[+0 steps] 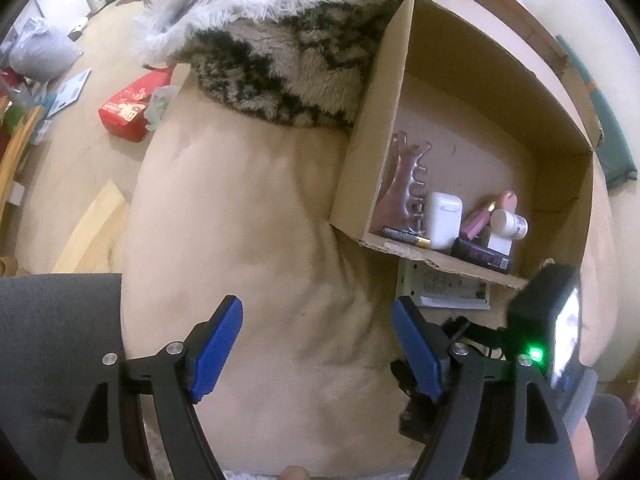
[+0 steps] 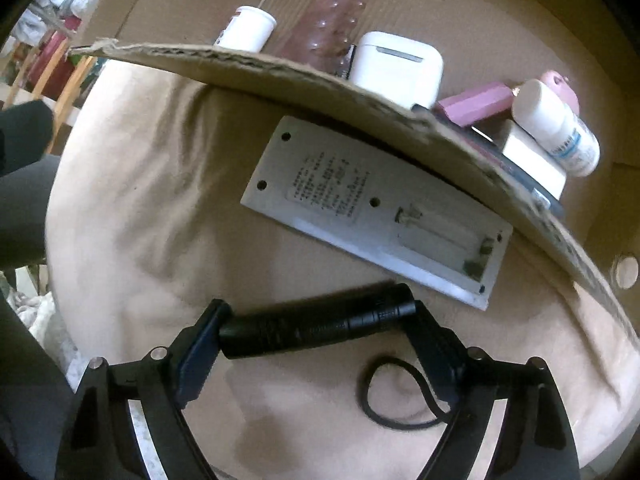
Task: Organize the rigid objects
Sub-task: 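Grasp the black flashlight with the right gripper, then hold the flashlight in the right gripper while the left gripper grasps the white panel, then carry the white panel and flashlight into the box and open both grippers, then raise both open grippers out of the box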
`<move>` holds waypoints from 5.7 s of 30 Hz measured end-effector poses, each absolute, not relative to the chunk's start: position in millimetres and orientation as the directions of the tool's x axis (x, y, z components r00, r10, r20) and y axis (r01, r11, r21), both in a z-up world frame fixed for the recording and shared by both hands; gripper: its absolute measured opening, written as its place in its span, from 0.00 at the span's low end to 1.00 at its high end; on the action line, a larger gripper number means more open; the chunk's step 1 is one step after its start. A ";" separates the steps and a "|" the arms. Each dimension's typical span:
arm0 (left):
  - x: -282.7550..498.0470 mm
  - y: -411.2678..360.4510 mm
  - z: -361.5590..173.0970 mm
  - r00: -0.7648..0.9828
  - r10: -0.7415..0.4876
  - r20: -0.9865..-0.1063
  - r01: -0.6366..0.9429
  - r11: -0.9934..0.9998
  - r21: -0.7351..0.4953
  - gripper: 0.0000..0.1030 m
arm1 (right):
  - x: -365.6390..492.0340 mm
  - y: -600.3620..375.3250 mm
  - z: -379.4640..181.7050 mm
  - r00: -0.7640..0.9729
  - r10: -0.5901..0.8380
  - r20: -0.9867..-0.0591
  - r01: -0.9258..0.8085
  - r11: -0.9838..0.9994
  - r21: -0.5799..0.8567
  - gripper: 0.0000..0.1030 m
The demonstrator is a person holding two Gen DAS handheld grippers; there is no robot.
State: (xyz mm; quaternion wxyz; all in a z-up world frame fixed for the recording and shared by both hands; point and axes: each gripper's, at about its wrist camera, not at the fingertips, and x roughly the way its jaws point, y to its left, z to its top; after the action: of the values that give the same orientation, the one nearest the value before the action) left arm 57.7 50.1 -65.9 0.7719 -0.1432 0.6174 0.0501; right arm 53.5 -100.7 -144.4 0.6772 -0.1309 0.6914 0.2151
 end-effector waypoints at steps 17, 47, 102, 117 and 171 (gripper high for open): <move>64.7 7.2 -86.1 0.206 -0.096 -0.974 -0.136 0.983 -0.126 0.73 | 39.1 -242.0 3.6 0.426 0.466 -0.775 -0.243 0.884 0.399 0.91; 130.9 -75.0 -149.3 0.126 -0.082 -0.989 -0.056 0.994 -0.090 0.65 | 63.6 -279.9 -22.0 0.436 0.472 -0.766 -0.066 0.866 0.495 0.91; 143.1 -29.6 -51.7 0.368 -0.105 -0.924 0.086 0.993 -0.078 0.62 | 143.0 -246.4 3.1 0.435 0.565 -0.701 -0.133 0.811 0.570 0.91; 148.5 -48.4 -83.9 0.367 -0.064 -0.928 0.132 0.991 -0.016 0.62 | 152.2 -226.4 -52.1 0.396 0.430 -0.811 -0.084 0.897 0.435 0.91; 24.0 11.7 61.0 0.706 -0.020 -0.707 0.014 1.000 -0.014 1.00 | 5.3 -225.5 47.1 0.676 0.316 -0.666 -0.151 0.944 0.294 1.00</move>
State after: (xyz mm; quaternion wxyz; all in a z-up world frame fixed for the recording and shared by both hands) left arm 24.0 11.7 61.0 0.9237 -0.0039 0.3830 -0.0093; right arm 5.3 -225.5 47.1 0.9090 0.1076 0.3817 0.1285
